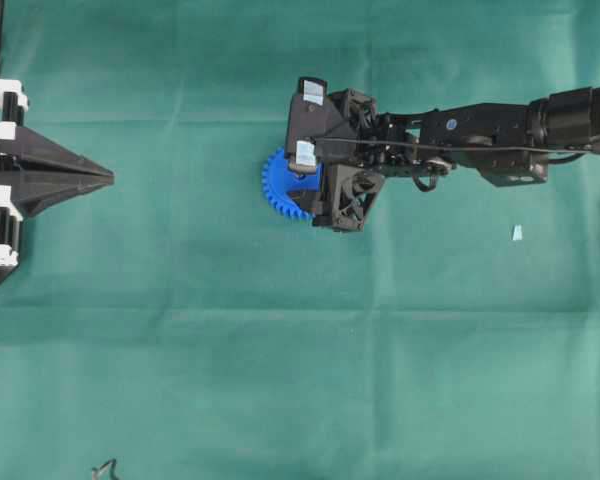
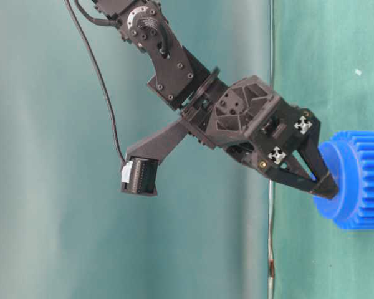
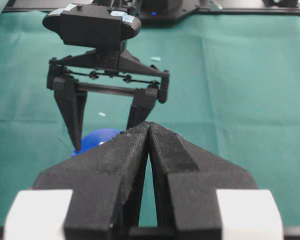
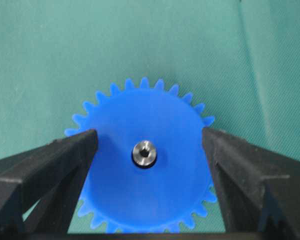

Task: Insert the shaft into the center hole of the gear.
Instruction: 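Lower the shaft into the center hole with the right gripper, then open the right gripper and withdraw it up and to the right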

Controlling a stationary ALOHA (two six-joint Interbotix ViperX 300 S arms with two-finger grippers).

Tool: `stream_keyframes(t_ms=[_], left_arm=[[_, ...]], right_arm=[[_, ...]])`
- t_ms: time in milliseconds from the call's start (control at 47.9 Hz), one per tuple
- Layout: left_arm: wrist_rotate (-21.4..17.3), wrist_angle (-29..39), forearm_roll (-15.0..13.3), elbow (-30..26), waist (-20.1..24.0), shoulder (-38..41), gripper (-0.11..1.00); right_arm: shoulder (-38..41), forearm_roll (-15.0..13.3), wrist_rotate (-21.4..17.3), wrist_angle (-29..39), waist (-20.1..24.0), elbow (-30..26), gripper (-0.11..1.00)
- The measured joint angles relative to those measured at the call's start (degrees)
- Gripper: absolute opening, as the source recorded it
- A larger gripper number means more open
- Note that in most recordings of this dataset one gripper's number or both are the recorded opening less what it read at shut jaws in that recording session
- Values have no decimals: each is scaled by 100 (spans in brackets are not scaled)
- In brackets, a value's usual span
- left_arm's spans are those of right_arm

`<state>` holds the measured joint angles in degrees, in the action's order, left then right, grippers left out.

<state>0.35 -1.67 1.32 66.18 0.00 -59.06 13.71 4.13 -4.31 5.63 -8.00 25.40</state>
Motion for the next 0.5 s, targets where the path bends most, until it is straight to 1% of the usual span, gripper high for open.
stream_keyframes(t_ms=[146,355,501], left_arm=[[0,62,-9,0,0,0,3],[0,70,0,0,0,0,3],[0,149,-9,0,-9,0,3]], right_arm=[[-237,0,26,334,9,-53,96],[-923,-9,18,879,9,-229,96],[-1274,-9,18,1046,9,-255,96]])
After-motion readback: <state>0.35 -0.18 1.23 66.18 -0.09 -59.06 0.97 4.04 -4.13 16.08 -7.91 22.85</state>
